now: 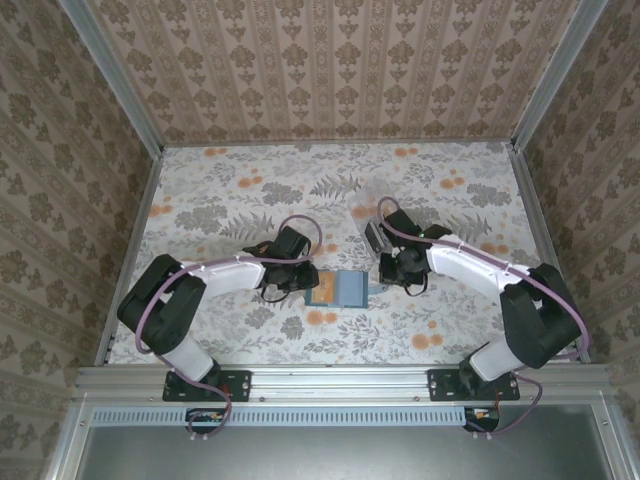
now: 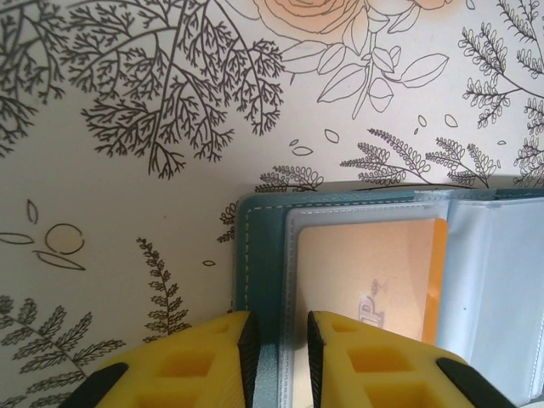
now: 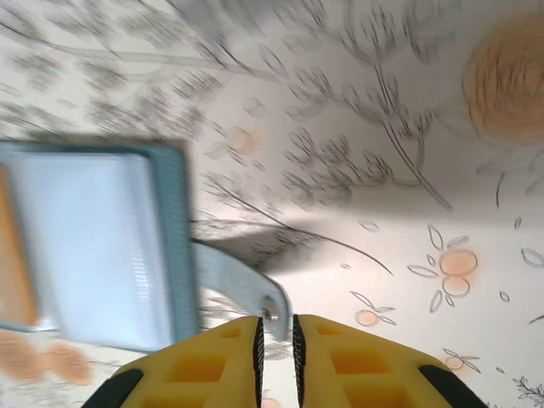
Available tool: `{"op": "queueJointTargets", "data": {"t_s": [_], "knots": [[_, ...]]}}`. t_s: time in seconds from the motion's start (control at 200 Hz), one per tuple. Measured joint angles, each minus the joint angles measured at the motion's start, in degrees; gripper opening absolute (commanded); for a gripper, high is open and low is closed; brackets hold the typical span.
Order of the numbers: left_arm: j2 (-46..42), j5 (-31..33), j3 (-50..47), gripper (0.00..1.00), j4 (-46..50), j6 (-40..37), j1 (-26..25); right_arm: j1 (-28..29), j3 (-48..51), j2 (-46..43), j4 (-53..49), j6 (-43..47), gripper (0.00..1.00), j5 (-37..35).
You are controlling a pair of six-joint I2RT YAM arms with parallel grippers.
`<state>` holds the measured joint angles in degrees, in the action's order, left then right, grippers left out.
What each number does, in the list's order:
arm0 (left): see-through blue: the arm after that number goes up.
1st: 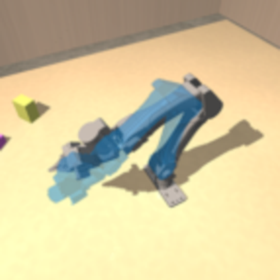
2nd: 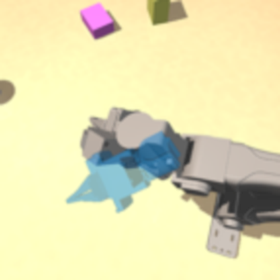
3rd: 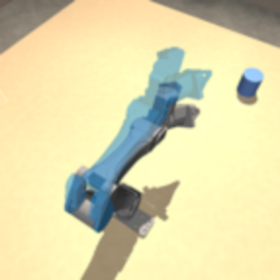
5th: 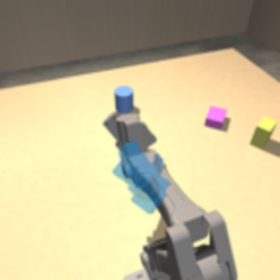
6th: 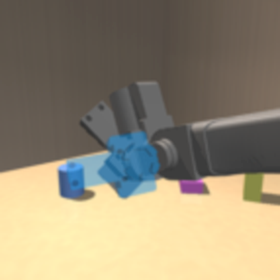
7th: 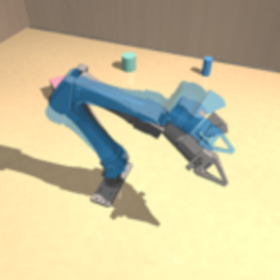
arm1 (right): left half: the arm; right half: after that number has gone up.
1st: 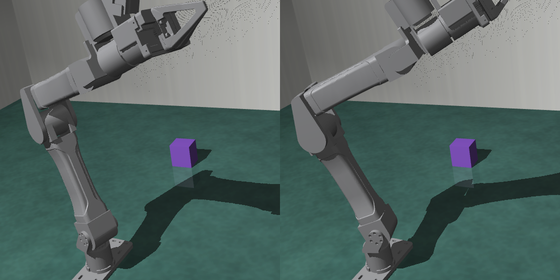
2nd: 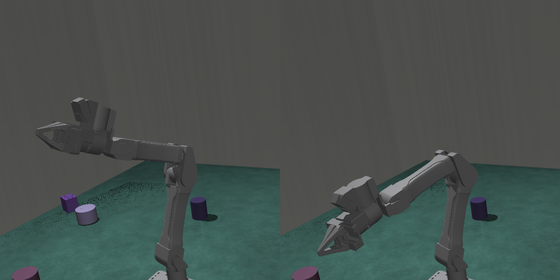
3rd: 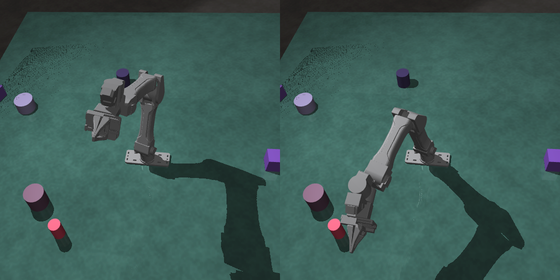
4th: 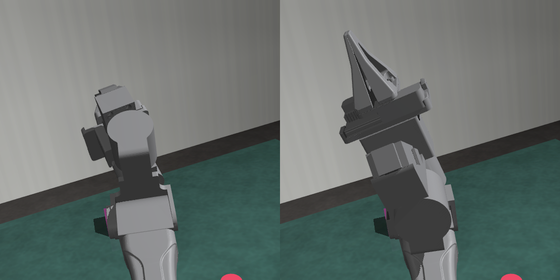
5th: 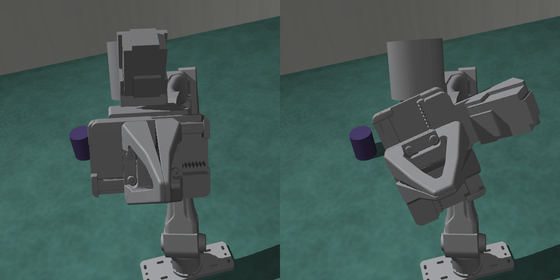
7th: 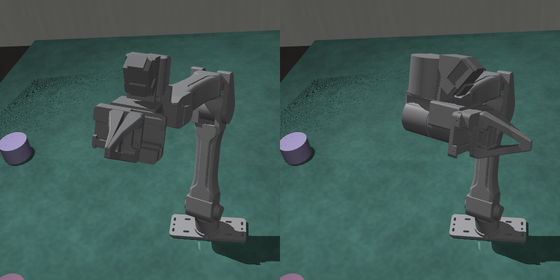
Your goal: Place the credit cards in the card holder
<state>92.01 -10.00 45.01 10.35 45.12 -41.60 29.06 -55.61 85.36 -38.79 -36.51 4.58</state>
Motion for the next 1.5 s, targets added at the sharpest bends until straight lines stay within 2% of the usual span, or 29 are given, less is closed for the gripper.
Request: {"op": "queueJointTargets", "data": {"t_s": [0.09,0.25,0.52,0.755,0.985,1.5], "knots": [[-0.87,0.02,-0.15,0.35,0.79,-0.42,0.0,-0.07,-4.37,-1.4,-1.77,1.6,0.29,-1.25],[-3.5,0.46,-0.44,0.49,1.88,-0.74,0.0,-0.57,-12.72,-0.37,-6.47,6.08,0.31,-6.19],[-9.46,2.03,-0.96,0.61,2.4,-1.22,0.37,-0.68,-24.87,12.15,-11.74,13.6,0.35,-12.76],[-13.18,3.65,-1.88,0.66,2.99,-1.2,2.38,0.63,-34.45,22.43,-15.72,16.68,0.38,-20.13],[-15.61,4.09,-2.93,0.69,3.21,-1.18,4.28,0.79,-39.78,26.95,-18.21,18.88,0.38,-26.49],[-15.91,4.04,-2.97,0.75,3.39,-1.2,5.35,0.83,-43.71,32.37,-19.85,21.55,0.38,-29.0]]}}
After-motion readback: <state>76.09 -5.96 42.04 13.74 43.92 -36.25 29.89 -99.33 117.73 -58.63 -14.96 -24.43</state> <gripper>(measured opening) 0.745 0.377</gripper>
